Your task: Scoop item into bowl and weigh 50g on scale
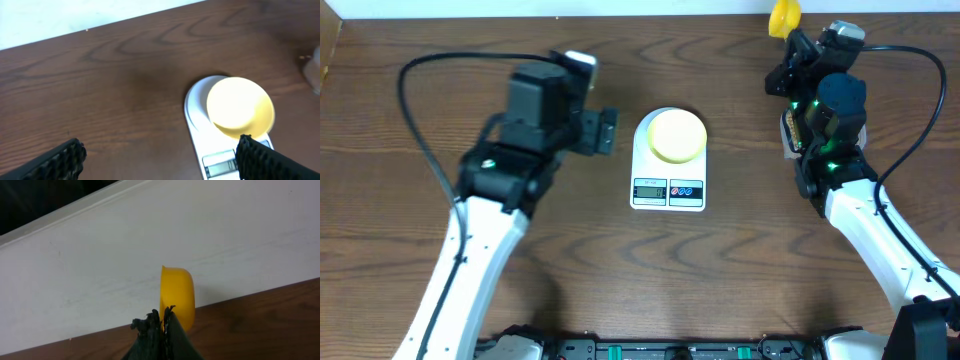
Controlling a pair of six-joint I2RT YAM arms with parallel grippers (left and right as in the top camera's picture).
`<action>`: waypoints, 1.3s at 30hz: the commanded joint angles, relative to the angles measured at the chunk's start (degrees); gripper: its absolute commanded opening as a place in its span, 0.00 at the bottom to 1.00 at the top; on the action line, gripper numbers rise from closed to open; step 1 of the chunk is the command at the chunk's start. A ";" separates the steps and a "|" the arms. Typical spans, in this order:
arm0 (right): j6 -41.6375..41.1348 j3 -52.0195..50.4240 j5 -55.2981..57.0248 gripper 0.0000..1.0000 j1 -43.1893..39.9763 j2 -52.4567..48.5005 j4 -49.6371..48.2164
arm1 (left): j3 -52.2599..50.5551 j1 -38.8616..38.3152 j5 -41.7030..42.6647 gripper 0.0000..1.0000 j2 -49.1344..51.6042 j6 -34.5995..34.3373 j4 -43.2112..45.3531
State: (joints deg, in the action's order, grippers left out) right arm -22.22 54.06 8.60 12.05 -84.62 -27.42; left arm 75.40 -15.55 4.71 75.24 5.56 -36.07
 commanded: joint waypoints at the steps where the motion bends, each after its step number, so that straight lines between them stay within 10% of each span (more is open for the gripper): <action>1: -2.21 1.07 -1.90 0.01 -1.38 -0.15 -0.02 | -0.09 4.31 12.52 0.98 -3.50 7.30 -1.99; 7: -4.26 1.07 -12.59 0.01 -5.68 -0.15 0.09 | -0.09 8.17 24.15 0.98 -6.14 15.10 -7.02; 39: -4.94 1.11 -16.68 0.01 -9.77 -0.15 5.03 | -0.15 8.20 24.26 0.97 -6.01 14.08 -13.44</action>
State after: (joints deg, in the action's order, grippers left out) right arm -26.98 54.06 -7.81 2.79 -84.62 -22.26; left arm 75.37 -7.60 28.21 69.32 19.75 -49.25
